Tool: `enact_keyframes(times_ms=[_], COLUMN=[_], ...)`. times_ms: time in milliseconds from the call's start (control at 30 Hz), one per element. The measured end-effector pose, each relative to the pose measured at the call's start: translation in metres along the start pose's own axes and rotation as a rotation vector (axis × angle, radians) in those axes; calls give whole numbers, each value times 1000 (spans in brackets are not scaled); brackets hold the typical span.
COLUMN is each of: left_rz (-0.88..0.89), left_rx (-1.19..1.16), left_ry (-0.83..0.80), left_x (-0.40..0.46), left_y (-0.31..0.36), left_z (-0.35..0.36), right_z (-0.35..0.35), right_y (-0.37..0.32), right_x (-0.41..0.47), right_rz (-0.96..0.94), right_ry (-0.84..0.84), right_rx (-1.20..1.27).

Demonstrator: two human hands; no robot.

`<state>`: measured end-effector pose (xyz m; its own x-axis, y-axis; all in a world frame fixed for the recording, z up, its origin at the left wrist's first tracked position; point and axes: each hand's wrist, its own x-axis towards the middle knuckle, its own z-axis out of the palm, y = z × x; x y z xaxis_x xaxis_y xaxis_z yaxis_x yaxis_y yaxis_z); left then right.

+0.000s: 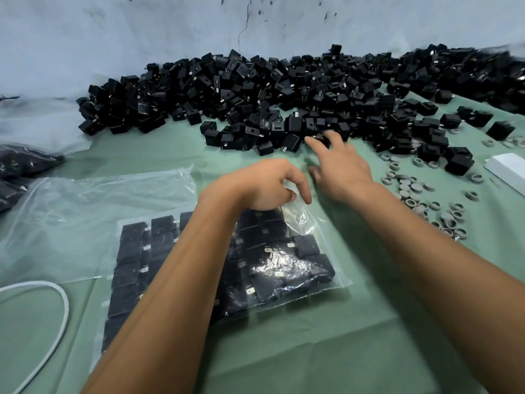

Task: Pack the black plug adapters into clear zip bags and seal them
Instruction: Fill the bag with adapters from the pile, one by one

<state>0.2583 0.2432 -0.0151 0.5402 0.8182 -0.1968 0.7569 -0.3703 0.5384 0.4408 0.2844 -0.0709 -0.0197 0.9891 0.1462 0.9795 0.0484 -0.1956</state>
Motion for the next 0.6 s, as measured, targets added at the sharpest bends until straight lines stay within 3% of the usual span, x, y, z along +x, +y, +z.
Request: enact_keyframes(times_ms=[367, 600], left_rz=[4, 64], left_rx=[-58, -71], left_ry=[-9, 16], left_x=[-1, -4], left_y=[-1, 0], left_z=[-1, -5], right_z=[1, 1], right_y=[-28, -10], right_x=[14, -15], right_rz=[79, 47], right_ry=[61, 99], right_rx=[1, 521])
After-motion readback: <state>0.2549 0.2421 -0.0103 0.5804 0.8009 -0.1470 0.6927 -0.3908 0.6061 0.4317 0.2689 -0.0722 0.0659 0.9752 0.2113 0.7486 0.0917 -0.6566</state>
